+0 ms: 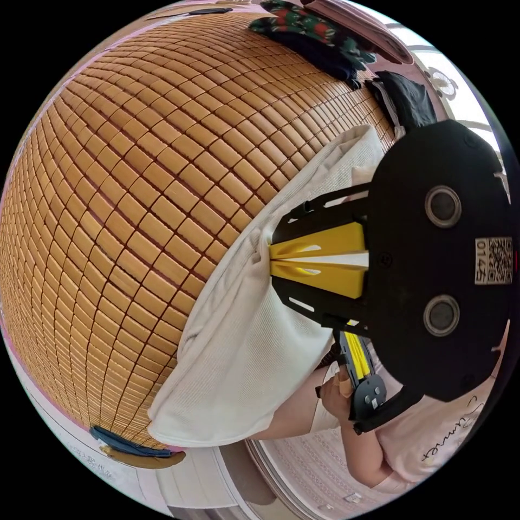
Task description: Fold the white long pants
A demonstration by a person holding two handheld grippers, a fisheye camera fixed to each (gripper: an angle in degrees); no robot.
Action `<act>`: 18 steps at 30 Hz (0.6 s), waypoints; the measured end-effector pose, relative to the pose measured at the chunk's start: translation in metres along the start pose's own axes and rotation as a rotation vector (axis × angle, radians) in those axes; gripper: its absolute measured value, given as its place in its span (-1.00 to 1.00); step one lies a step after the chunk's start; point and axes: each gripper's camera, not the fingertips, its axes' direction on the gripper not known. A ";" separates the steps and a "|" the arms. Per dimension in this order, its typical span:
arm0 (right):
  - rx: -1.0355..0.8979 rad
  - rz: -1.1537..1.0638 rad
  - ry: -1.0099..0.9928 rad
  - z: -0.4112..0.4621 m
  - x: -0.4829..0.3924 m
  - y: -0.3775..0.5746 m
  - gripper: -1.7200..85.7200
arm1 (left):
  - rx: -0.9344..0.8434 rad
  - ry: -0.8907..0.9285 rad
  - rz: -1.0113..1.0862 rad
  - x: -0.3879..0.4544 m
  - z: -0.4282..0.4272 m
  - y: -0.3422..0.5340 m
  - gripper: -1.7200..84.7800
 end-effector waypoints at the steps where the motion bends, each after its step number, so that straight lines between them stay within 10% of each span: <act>1: -0.017 0.003 -0.006 -0.002 0.004 -0.001 -0.98 | -0.006 -0.027 0.021 0.004 0.001 -0.003 -0.98; 8: 0.071 -0.047 0.041 -0.036 0.030 0.044 -0.98 | 0.006 -0.075 0.005 0.009 -0.002 -0.008 -0.98; 18: 0.850 0.299 -0.190 -0.076 0.124 0.393 -0.94 | 0.197 -0.041 -0.176 -0.023 -0.061 0.002 -0.87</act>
